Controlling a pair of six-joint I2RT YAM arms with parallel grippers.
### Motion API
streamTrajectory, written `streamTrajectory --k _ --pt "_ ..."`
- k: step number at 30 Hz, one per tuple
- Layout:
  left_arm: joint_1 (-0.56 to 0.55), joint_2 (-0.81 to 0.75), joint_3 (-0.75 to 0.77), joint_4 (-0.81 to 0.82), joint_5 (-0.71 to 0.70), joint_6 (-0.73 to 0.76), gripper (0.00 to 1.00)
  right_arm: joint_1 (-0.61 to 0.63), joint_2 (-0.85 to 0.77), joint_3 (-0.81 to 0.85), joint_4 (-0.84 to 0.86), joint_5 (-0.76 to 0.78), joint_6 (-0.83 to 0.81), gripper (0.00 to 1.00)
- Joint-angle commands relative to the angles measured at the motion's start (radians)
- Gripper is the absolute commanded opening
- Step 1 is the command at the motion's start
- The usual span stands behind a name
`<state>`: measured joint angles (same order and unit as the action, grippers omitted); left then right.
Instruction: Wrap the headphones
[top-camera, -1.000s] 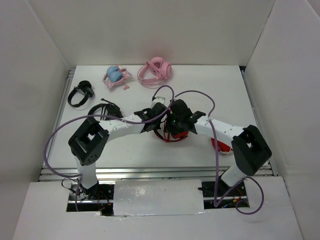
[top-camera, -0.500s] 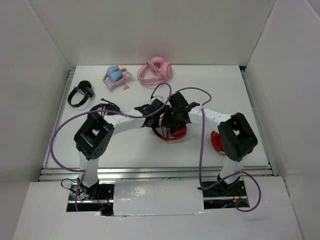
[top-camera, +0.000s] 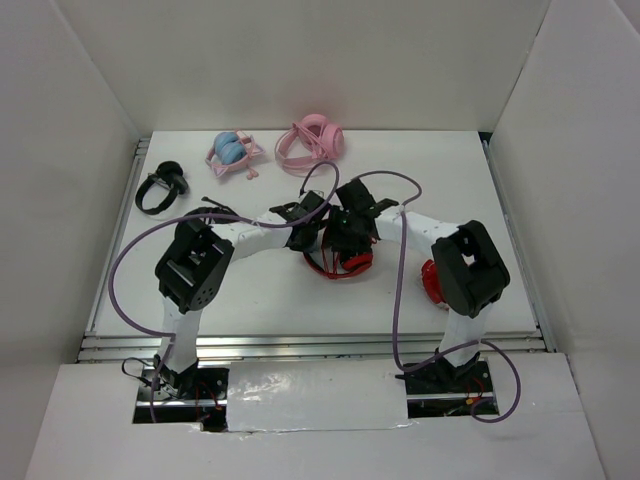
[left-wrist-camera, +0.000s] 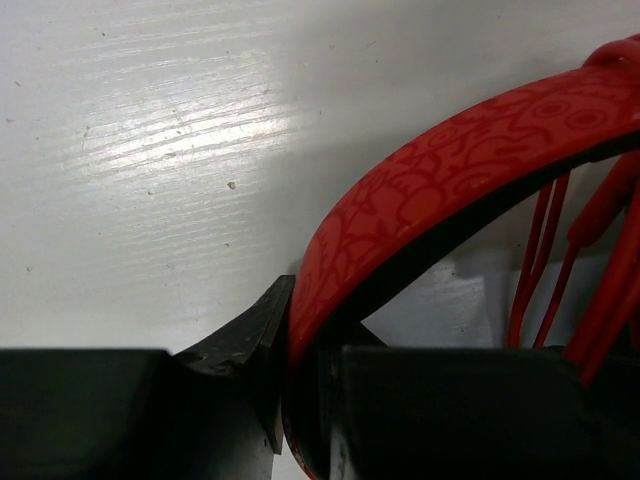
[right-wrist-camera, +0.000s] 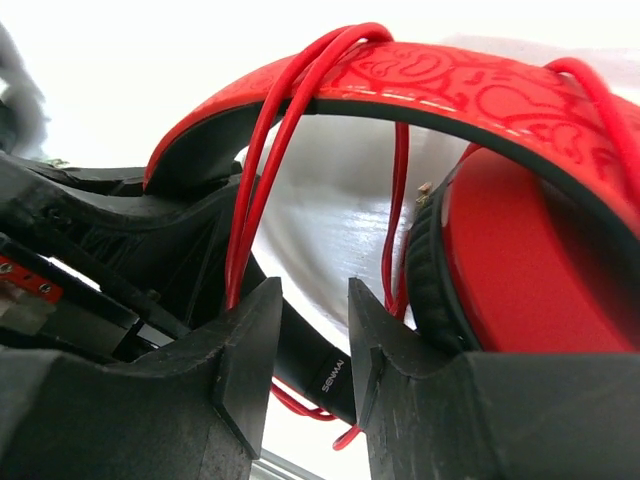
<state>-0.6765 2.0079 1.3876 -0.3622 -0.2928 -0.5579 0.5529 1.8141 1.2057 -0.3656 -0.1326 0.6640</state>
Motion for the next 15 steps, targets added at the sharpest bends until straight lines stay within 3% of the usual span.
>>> streamTrajectory --k 1,8,15 --pt "0.008 0.003 0.010 -0.031 0.007 -0.005 0.26 -0.021 -0.052 0.054 -0.016 0.021 -0.003 0.43" --pt "0.009 -0.014 0.002 -0.035 -0.009 0.003 0.36 -0.030 -0.087 0.077 -0.015 0.033 0.003 0.45" --pt "0.009 -0.037 -0.013 -0.027 -0.014 0.006 0.54 -0.031 -0.125 0.029 0.115 0.002 0.008 0.46"
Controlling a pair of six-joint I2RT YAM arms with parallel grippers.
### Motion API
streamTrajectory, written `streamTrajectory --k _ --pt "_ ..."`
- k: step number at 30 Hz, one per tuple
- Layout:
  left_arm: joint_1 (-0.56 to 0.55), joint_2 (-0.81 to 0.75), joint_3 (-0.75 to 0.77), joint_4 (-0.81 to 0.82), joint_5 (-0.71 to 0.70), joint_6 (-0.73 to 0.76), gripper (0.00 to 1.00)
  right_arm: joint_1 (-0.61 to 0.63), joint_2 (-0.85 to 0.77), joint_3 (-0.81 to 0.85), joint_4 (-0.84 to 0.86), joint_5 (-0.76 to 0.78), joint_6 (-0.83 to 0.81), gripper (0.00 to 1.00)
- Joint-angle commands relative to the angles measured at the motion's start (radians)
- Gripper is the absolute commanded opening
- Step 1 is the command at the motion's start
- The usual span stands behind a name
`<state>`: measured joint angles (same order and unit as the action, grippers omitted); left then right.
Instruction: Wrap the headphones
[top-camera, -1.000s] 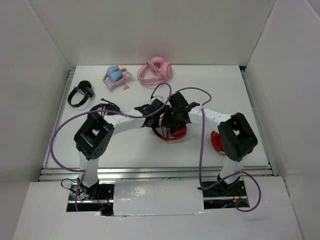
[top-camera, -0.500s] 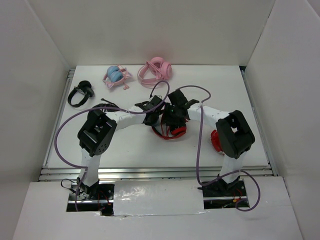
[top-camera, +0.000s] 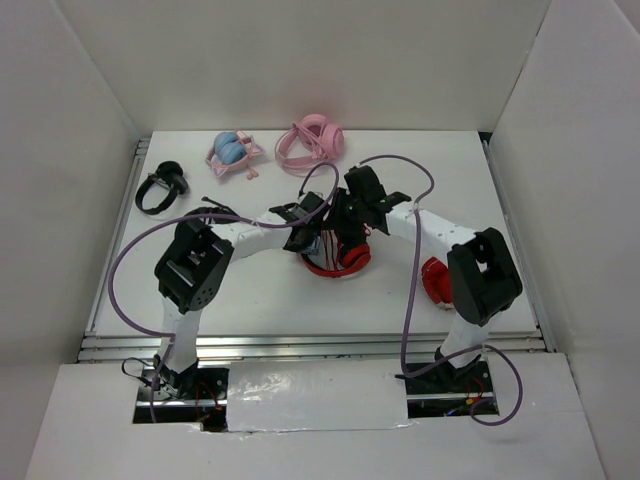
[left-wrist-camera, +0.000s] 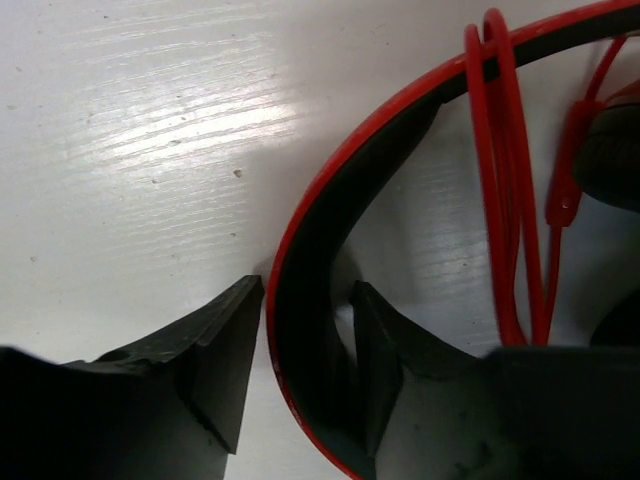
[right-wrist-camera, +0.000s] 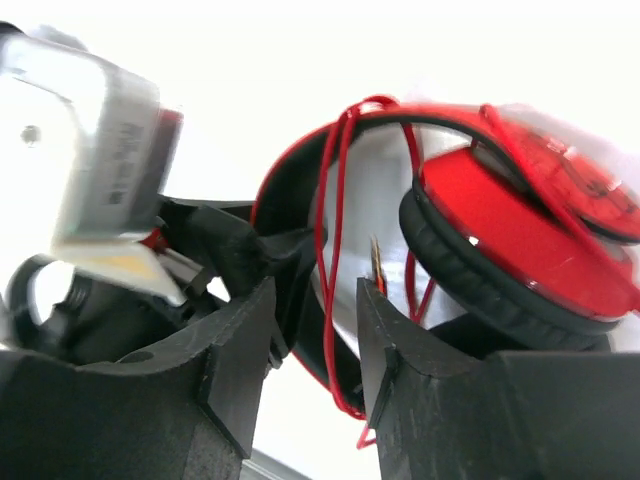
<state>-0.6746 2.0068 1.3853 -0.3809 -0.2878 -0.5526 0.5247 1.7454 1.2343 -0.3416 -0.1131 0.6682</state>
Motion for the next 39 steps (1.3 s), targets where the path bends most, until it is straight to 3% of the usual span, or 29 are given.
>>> streamTrajectory --k 1,11,16,19,21,25,26,27,34,39 --pt "0.009 -0.039 -0.012 -0.010 -0.024 0.002 0.57 -0.003 -0.055 0.002 0.105 -0.029 0.002 0.47" --pt "0.032 -0.146 -0.049 -0.029 -0.047 -0.001 0.63 0.011 -0.041 0.037 0.164 -0.069 -0.005 0.50" --pt "0.036 -0.221 -0.072 -0.019 -0.047 0.003 0.76 0.006 -0.043 0.042 0.171 -0.076 -0.013 0.50" --pt "0.037 -0.259 -0.081 -0.019 -0.042 0.002 0.79 0.003 -0.058 0.042 0.177 -0.082 -0.028 0.53" --pt "0.038 -0.284 -0.091 -0.010 -0.036 0.003 0.82 0.001 -0.101 0.025 0.184 -0.073 -0.042 0.54" --pt "0.041 -0.325 -0.098 -0.004 -0.031 0.006 0.92 -0.023 -0.271 -0.088 0.205 -0.083 -0.116 0.70" --pt "0.044 -0.344 -0.100 -0.004 -0.031 0.005 0.95 -0.025 -0.305 -0.114 0.201 -0.076 -0.136 0.80" --pt "0.050 -0.355 -0.106 -0.004 -0.027 0.005 0.99 -0.026 -0.376 -0.169 0.178 -0.044 -0.160 0.99" --pt "0.135 -0.554 -0.247 0.023 -0.005 -0.047 0.99 0.001 -0.671 -0.458 -0.078 0.150 -0.096 1.00" --pt "0.224 -0.701 -0.377 0.031 0.027 -0.098 0.99 0.077 -0.783 -0.578 -0.240 0.259 0.030 1.00"
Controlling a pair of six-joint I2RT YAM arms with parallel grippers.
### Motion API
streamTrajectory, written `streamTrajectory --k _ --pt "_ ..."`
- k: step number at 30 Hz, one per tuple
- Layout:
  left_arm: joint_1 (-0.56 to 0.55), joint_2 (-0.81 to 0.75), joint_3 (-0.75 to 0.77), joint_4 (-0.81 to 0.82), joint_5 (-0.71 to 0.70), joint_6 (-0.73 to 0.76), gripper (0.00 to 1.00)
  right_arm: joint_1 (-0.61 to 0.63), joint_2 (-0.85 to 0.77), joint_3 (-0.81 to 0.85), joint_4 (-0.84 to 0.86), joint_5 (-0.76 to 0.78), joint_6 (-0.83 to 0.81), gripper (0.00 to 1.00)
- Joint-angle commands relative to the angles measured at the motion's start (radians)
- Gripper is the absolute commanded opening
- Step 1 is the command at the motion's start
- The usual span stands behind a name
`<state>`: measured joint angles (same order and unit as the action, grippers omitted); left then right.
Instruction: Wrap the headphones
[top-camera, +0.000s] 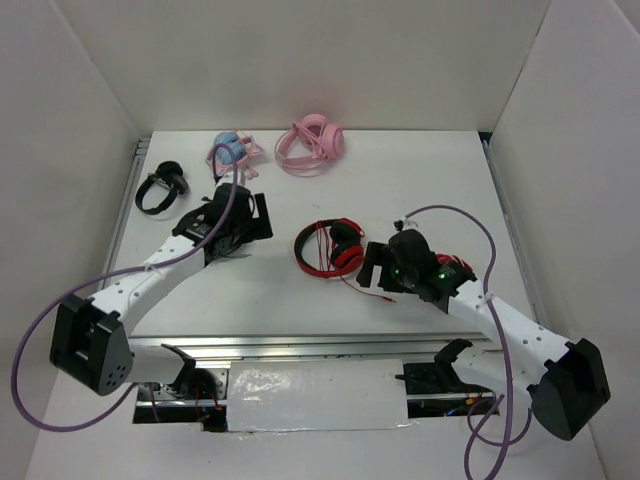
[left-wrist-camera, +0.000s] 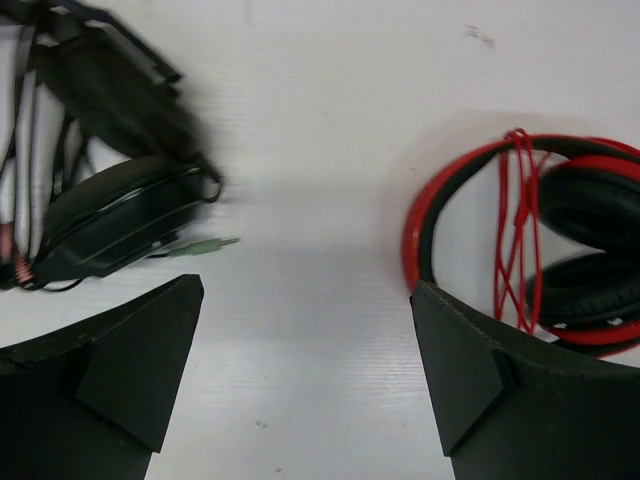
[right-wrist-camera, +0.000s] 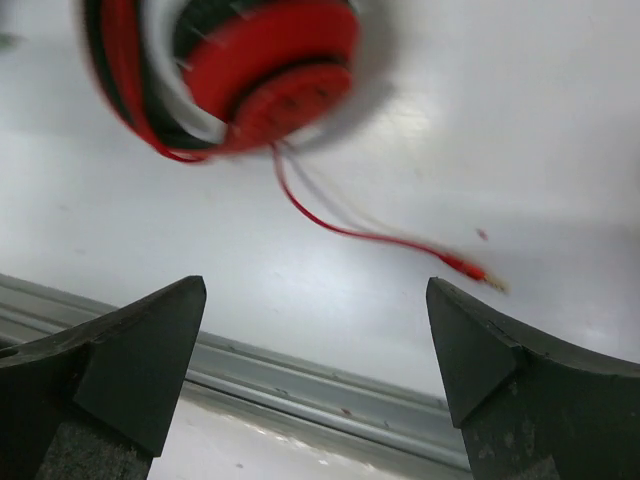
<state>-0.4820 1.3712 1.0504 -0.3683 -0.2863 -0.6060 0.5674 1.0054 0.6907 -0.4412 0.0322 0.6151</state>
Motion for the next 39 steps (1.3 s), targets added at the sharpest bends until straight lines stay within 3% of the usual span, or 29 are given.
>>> streamTrajectory --k 1,8,12,17,21,27,29,31,32,33,35,38,39 --pt "0.037 -0.104 -0.081 0.020 0.030 -0.055 0.99 0.041 -0.044 -0.049 -0.151 0.147 0.112 1.00" --pt "0.082 -0.178 -0.151 -0.004 0.041 -0.055 0.99 0.052 0.117 -0.037 -0.205 0.253 0.098 1.00" --pt "0.094 -0.190 -0.161 -0.009 0.029 -0.048 0.99 0.064 0.269 -0.016 -0.149 0.172 0.031 0.97" --pt "0.109 -0.205 -0.167 0.000 0.035 -0.032 0.99 0.104 0.413 0.061 -0.180 0.255 0.058 0.96" --pt "0.117 -0.207 -0.164 -0.004 0.032 -0.028 0.99 0.127 0.467 0.110 -0.209 0.334 0.080 0.96" --pt "0.128 -0.219 -0.167 0.000 0.033 -0.023 0.99 0.127 0.538 0.124 -0.153 0.322 0.034 0.95" --pt "0.131 -0.222 -0.167 0.000 0.033 -0.021 0.99 0.124 0.553 0.124 -0.123 0.276 -0.001 0.92" --pt "0.132 -0.219 -0.167 0.002 0.036 -0.018 0.99 0.126 0.556 0.121 -0.094 0.224 -0.044 0.81" --pt "0.135 -0.219 -0.167 0.005 0.038 -0.017 0.99 0.124 0.552 0.118 -0.085 0.203 -0.055 0.75" --pt "0.135 -0.219 -0.167 0.005 0.038 -0.018 0.99 0.124 0.547 0.106 -0.071 0.180 -0.070 0.60" --pt "0.135 -0.218 -0.167 0.005 0.041 -0.015 0.99 0.124 0.526 0.092 -0.036 0.115 -0.104 0.49" --pt "0.138 -0.224 -0.170 0.008 0.047 -0.012 0.99 0.135 0.501 0.084 -0.024 0.109 -0.120 0.48" --pt "0.138 -0.231 -0.171 0.008 0.047 -0.011 0.99 0.152 0.492 0.092 -0.028 0.127 -0.120 0.52"
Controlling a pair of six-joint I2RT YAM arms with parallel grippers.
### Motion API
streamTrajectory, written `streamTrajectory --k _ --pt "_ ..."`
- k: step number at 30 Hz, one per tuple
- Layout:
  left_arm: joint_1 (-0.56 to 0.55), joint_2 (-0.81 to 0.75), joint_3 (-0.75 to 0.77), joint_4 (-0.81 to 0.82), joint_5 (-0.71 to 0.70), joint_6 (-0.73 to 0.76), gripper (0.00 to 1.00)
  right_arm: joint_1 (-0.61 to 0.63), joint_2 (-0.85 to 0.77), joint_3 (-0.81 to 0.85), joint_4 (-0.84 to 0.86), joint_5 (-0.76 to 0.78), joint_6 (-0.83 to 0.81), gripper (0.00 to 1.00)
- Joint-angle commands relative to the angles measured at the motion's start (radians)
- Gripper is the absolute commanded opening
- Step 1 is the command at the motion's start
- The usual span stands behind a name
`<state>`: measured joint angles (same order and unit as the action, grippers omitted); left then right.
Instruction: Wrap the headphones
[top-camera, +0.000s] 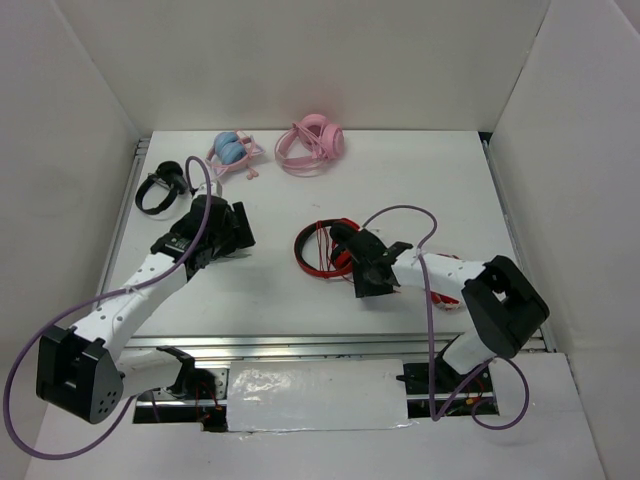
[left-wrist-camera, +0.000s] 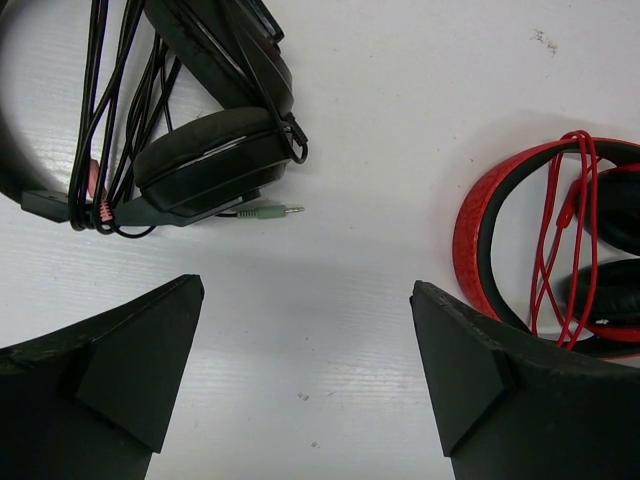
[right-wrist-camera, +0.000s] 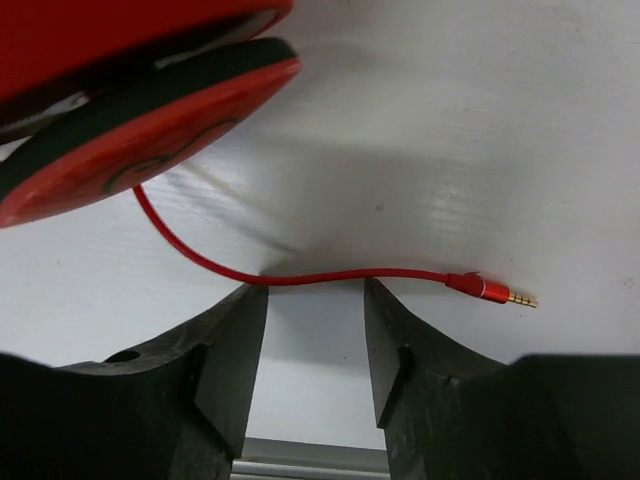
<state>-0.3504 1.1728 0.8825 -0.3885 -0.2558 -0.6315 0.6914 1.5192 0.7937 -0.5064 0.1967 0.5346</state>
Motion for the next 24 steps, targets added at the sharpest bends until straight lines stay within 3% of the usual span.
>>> streamTrajectory --k 1,5,14,18,22,24 --pt "0.007 -0.035 -0.002 0.028 0.018 0.016 0.99 0.037 -0.040 -0.002 0.023 -0.019 -0.042 0.53" --pt "0.007 -0.051 -0.004 0.028 0.018 0.021 0.99 0.083 -0.094 0.024 0.028 -0.009 -0.146 0.64" --pt "0.007 -0.071 0.000 0.010 -0.011 0.027 0.99 0.102 -0.065 0.058 0.052 0.006 -0.426 0.67" --pt "0.008 -0.059 0.009 0.011 -0.013 0.032 0.99 0.085 -0.007 0.050 0.066 0.079 -0.487 0.67" --pt "0.007 -0.047 0.018 0.005 -0.023 0.027 0.99 0.066 0.035 0.068 0.083 0.046 -0.513 0.65" --pt "0.008 -0.042 0.018 0.005 -0.025 0.029 0.99 0.069 0.047 0.068 0.095 0.017 -0.521 0.59"
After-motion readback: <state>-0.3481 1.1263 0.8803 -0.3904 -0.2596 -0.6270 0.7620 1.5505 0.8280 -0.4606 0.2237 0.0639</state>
